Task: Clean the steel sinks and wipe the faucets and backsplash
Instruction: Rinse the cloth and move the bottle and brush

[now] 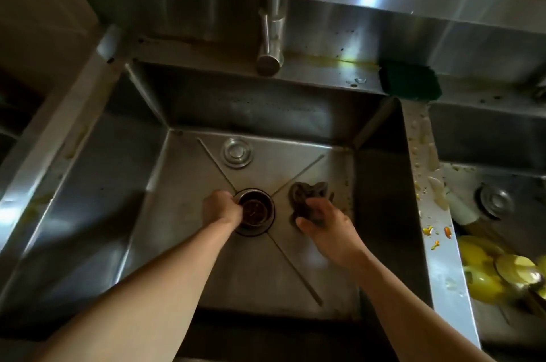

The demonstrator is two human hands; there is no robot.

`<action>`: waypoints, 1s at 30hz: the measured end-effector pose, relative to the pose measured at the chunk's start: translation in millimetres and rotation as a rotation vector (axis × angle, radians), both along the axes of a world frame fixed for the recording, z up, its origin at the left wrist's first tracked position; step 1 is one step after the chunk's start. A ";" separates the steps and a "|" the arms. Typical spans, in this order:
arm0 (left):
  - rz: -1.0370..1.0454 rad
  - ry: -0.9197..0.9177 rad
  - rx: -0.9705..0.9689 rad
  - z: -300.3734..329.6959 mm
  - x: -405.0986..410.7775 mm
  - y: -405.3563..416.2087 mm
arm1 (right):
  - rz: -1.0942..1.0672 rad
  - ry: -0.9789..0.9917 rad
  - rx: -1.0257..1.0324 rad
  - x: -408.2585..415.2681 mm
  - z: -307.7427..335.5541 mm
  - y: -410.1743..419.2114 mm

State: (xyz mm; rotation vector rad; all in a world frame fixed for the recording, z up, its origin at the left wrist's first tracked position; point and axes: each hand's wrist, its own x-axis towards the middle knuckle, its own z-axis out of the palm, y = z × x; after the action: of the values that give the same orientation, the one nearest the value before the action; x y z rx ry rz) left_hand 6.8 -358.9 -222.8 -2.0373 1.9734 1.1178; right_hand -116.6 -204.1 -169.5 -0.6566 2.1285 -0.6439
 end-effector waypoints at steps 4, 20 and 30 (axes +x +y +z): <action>0.011 -0.042 0.011 -32.6 -2.7 -10.0 | -0.007 -0.023 0.012 -1.9 -22.6 -10.3; -0.174 -0.175 0.031 -64.7 -8.2 -17.8 | -0.113 -0.029 0.066 -4.4 -56.5 -16.2; -0.391 -0.132 -0.040 -64.5 -0.7 -16.9 | 0.108 0.187 0.215 -23.8 -78.7 -27.7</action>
State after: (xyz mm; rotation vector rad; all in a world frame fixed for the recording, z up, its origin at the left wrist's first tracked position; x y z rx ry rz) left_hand 6.1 -375.8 -287.3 -1.5923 2.2076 0.8425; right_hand -140.4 -231.8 -248.2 -0.7295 2.2761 -0.2979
